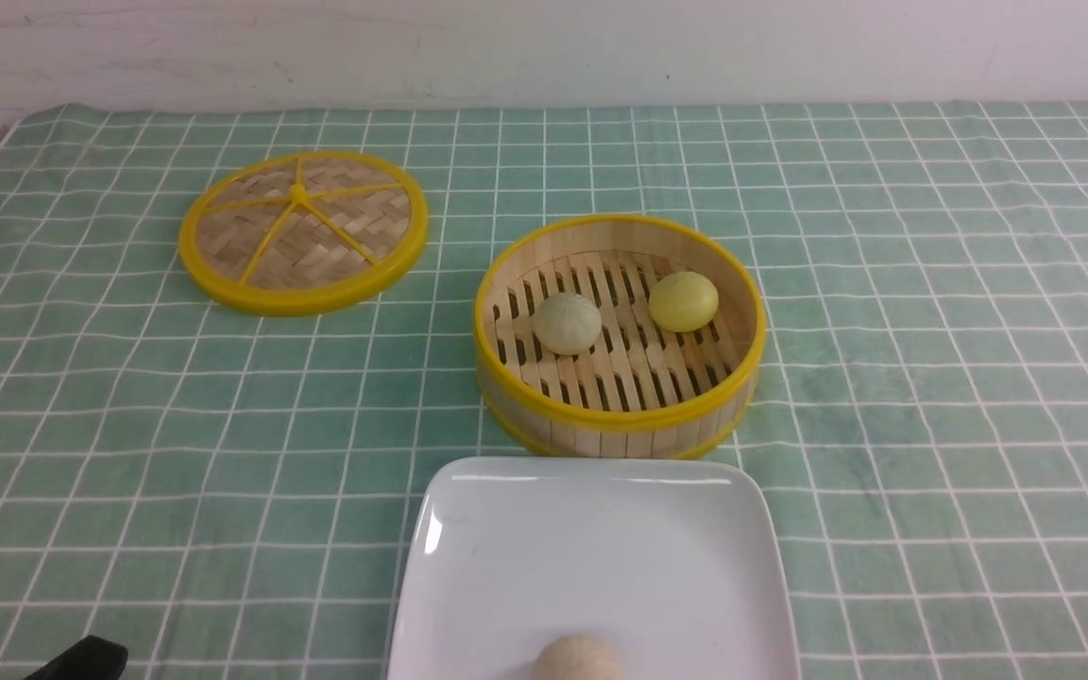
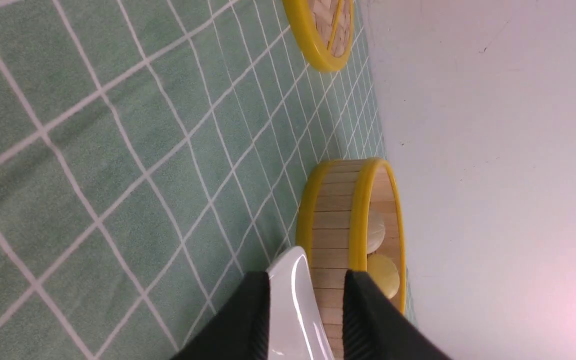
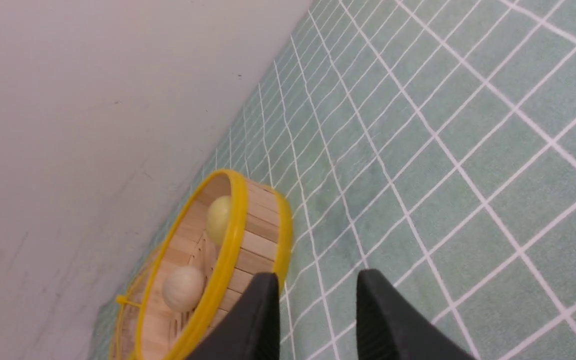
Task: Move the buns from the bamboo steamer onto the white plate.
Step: 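Reach toward a bun in the bamboo steamer with the right gripper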
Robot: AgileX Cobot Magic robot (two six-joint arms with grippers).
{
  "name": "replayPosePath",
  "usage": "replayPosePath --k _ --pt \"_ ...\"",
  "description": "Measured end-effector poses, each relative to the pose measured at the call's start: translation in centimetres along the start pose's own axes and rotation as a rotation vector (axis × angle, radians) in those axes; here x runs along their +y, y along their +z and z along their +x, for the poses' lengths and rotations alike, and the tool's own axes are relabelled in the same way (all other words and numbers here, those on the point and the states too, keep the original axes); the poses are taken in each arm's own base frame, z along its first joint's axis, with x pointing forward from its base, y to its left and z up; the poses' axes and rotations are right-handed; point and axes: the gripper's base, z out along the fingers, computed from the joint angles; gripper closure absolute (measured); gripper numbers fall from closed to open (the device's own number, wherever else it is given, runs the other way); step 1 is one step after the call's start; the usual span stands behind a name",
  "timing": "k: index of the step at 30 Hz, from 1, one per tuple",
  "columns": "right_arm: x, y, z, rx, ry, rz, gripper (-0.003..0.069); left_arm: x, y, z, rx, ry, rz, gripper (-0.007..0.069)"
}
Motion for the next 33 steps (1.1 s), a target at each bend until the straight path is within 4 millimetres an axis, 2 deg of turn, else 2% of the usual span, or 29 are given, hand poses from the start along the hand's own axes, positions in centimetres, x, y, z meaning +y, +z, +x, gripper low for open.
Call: replayPosePath --k 3,6,9,11,14,17,19,23,25,28,30,33 --pt "0.1 0.0 -0.1 -0.010 0.010 -0.007 0.0419 -0.2 0.0 -0.2 -0.018 0.019 0.020 0.0384" --pt "0.1 0.0 0.0 -0.003 0.023 -0.007 0.0421 -0.3 0.0 -0.2 -0.021 0.144 0.022 0.0384" --pt "0.5 -0.1 -0.3 -0.010 0.019 -0.023 0.0447 -1.8 -0.7 -0.2 0.002 0.264 0.039 0.0384" --pt "1.8 -0.6 -1.1 -0.046 -0.031 -0.062 0.0477 -3.7 -1.5 -0.4 -0.005 0.353 0.085 0.0384" --pt "4.9 -1.5 -3.1 -0.118 -0.228 -0.112 0.0559 -6.9 -2.7 -0.8 -0.017 0.475 0.135 0.0384" --pt "7.3 -1.6 -4.6 -0.108 -0.436 -0.083 0.0642 -8.9 -2.5 -1.1 0.037 0.567 0.065 0.0396" --pt "8.6 -1.0 -5.3 -0.020 -0.555 -0.027 0.0665 -9.5 -1.6 -1.3 0.118 0.619 -0.035 0.0426" --pt "9.1 1.6 -5.5 0.331 -0.675 0.157 0.0664 -9.4 0.9 -1.5 0.356 0.693 -0.295 0.0530" --pt "8.9 3.0 -5.5 0.540 -0.680 0.257 0.0659 -8.8 2.6 -1.5 0.511 0.718 -0.434 0.0593" --pt "8.7 5.3 -5.3 0.761 -0.632 0.339 0.0657 -8.3 4.2 -1.6 0.642 0.743 -0.525 0.0620" --pt "9.0 7.1 -4.9 0.893 -0.596 0.302 0.0655 -7.8 5.4 -1.6 0.716 0.743 -0.568 0.0623" --pt "10.1 8.8 -4.2 0.992 -0.567 0.124 0.0654 -7.5 6.4 -1.5 0.769 0.732 -0.584 0.0623"
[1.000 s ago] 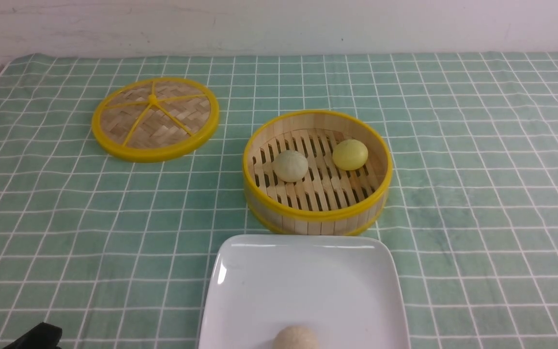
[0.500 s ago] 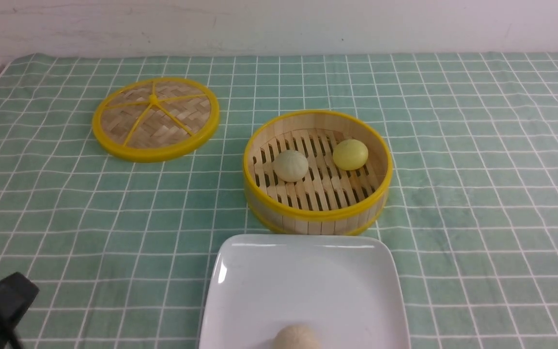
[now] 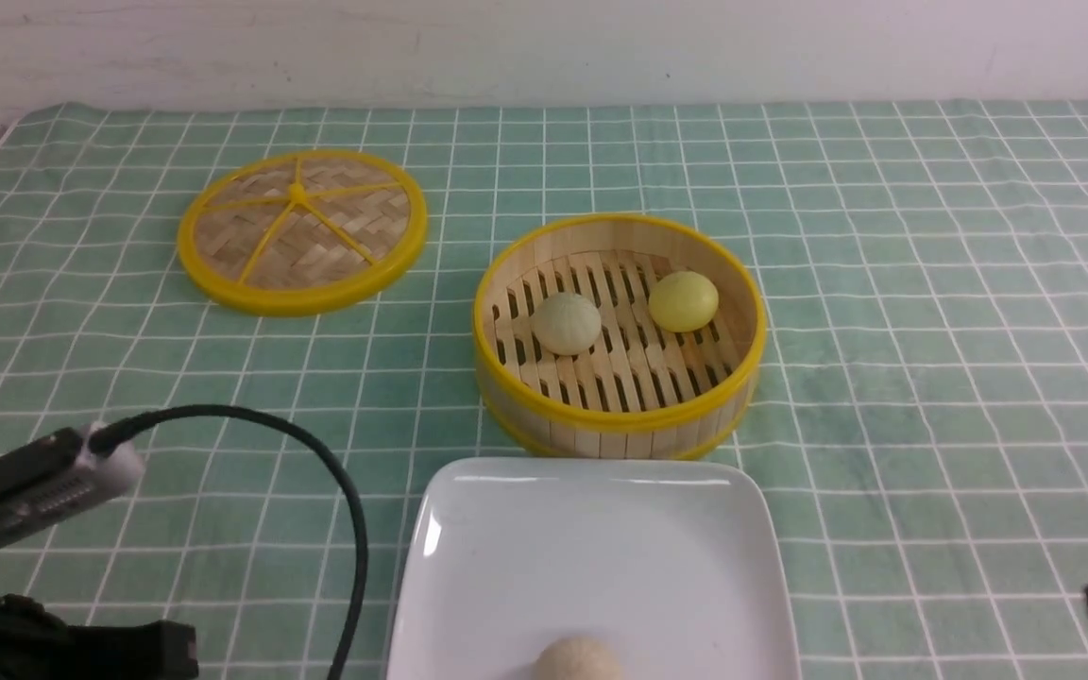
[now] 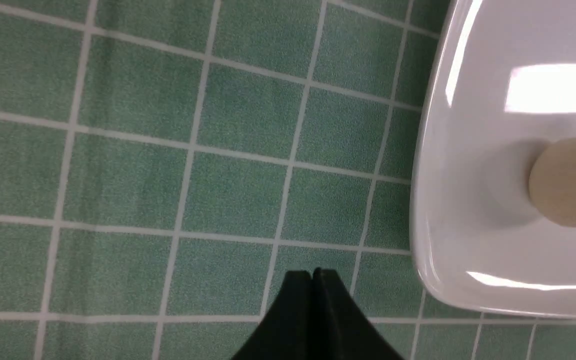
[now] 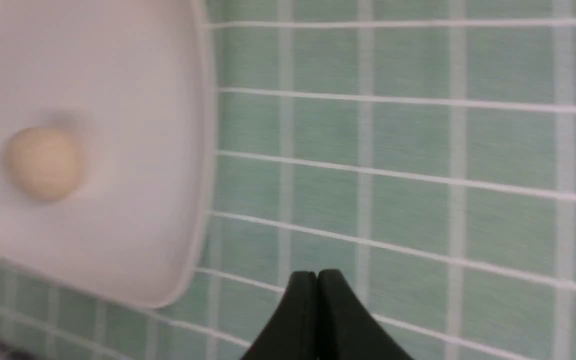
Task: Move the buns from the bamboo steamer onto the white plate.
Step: 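Reach toward a bun in the bamboo steamer with the right gripper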
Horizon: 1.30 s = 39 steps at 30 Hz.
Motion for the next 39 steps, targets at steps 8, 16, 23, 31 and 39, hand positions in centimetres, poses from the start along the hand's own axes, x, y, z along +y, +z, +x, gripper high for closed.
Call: replayPosePath --k 8,16,23,31,39 --pt "4.3 3.5 -5.1 0.087 -0.241 -0.350 0.0650 -0.4 0.7 -0.7 0.008 -0.022 0.052 0.0620" --pt "8.7 9.6 -12.0 0.084 -0.428 -0.171 0.0626 -0.5 0.7 -0.8 0.000 -0.029 0.061 0.0611" --pt "9.0 16.0 -18.1 -0.022 -0.505 -0.016 0.0465 -0.5 0.7 -0.8 0.000 -0.024 0.056 0.0601" --pt "6.4 21.5 -21.0 -0.103 -0.552 0.162 0.0242 -0.5 0.7 -0.8 -0.001 -0.024 0.056 0.0591" --pt "4.9 23.5 -21.5 -0.160 -0.570 0.245 0.0230 -0.5 0.7 -0.8 -0.003 -0.025 0.056 0.0579"
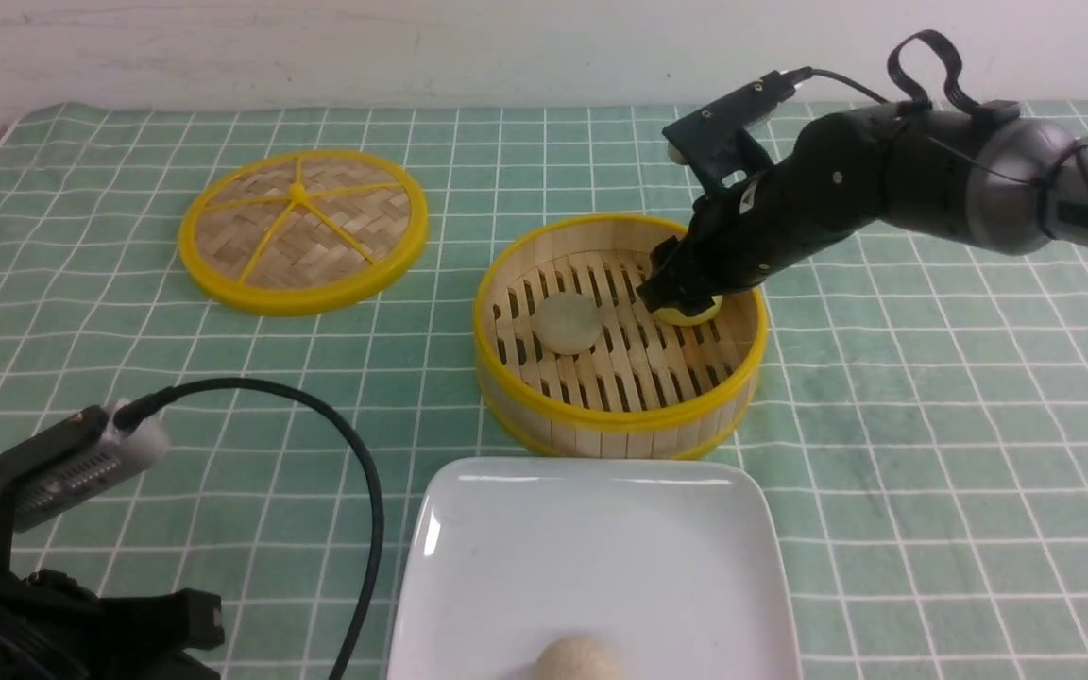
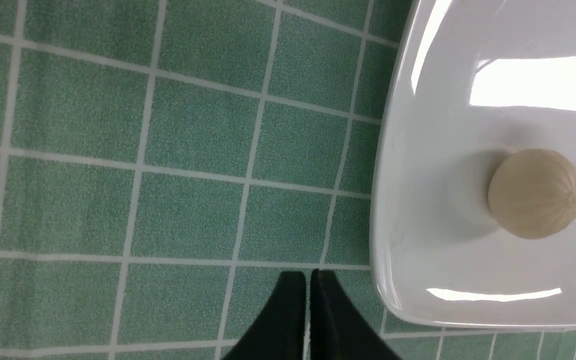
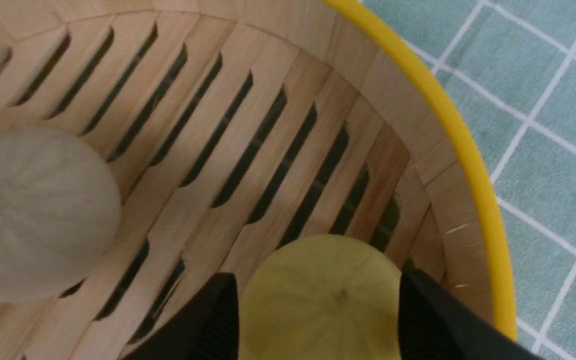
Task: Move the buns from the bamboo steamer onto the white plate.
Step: 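Reach toward a bun in the bamboo steamer with the right gripper, then move the steamed bun from the bamboo steamer onto the white plate with the right gripper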
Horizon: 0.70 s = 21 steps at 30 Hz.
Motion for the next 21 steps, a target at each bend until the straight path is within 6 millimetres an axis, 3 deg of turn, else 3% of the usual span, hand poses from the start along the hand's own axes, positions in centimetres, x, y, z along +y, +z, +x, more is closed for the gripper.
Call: replayPosePath --k 3,8,10,13,15,17,18,20,21 --pt "-0.1 0.4 0.2 0.000 0.013 0.005 0.0274 0.0 0.0 0.0 0.000 0.000 0.000 0.0574" --pt "-0.1 0.7 0.3 0.014 0.018 0.004 0.0454 0.0 0.0 0.0 0.000 0.001 -0.001 0.0570" --pt "0.0 0.1 0.2 0.023 0.019 0.001 0.0602 0.0 0.0 0.0 -0.001 0.001 -0.001 0.0568" --pt "0.1 -1.2 -0.3 0.028 0.024 -0.008 0.0645 0.0 0.0 0.0 -0.001 0.001 -0.001 0.0565" --pt "0.3 -3.2 -0.9 0.038 0.032 -0.022 0.0645 0.0 0.0 0.0 -0.001 0.001 -0.002 0.0563" --pt "0.6 -8.2 -2.5 0.006 0.033 -0.037 0.0645 0.1 0.0 0.0 -0.001 0.006 -0.007 0.0562" --pt "0.6 -8.6 -2.4 0.023 0.033 -0.043 0.0645 0.1 0.0 0.0 -0.001 0.007 -0.009 0.0562" --pt "1.1 -14.5 -3.2 0.011 0.029 -0.067 0.0645 0.2 0.0 0.0 -0.002 0.015 -0.020 0.0562" --pt "1.3 -15.9 -3.2 0.015 0.030 -0.077 0.0645 0.2 0.0 0.0 -0.002 0.016 -0.021 0.0562"
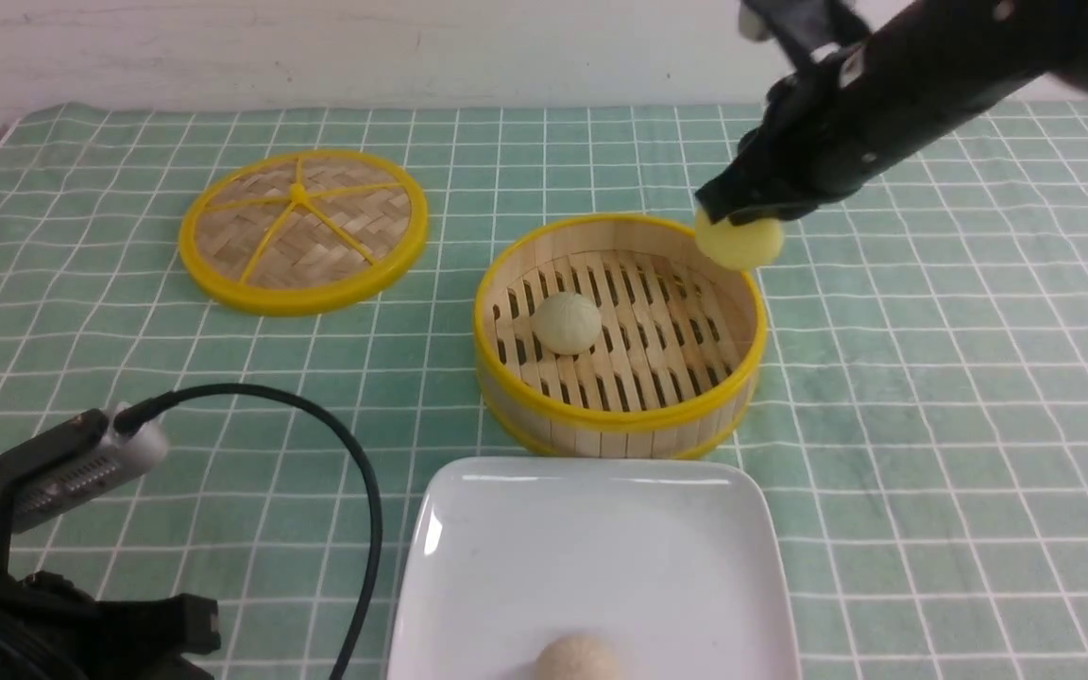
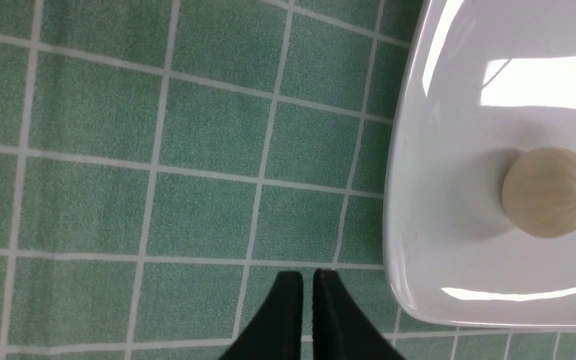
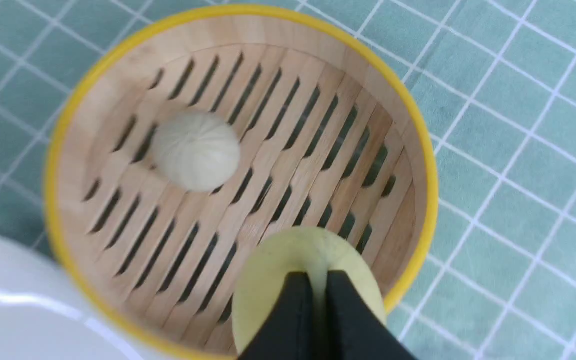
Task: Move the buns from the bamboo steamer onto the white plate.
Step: 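Move the steamed bun from the bamboo steamer onto the white plate with the right gripper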
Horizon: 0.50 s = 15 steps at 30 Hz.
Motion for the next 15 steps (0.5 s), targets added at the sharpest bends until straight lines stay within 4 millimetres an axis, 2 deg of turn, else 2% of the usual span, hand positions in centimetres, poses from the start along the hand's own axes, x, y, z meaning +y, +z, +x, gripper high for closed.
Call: replayPosePath --k 3,6,9,12,15 --pt "1.6 -5.6 0.9 0.037 0.022 -0.082 0.0645 0.0 0.0 -0.1 -0.011 0.004 -0.005 0.0562" --pt "3.2 -7.9 3.2 0.104 0.057 -0.204 0.0643 0.1 0.0 -0.1 -0.016 0.005 -0.007 0.0562" --pt "4.9 -7.0 6.0 0.152 0.060 -0.308 0.0641 0.1 0.0 -0.2 -0.018 0.005 -0.007 0.0562" --pt "6.8 -3.3 9.3 0.149 0.063 -0.370 0.0635 0.1 0.0 -0.2 -0.020 0.005 -0.007 0.0562" --pt "7.9 0.6 11.9 0.094 0.055 -0.338 0.0625 0.1 0.0 -0.2 -0.021 0.005 -0.008 0.0559"
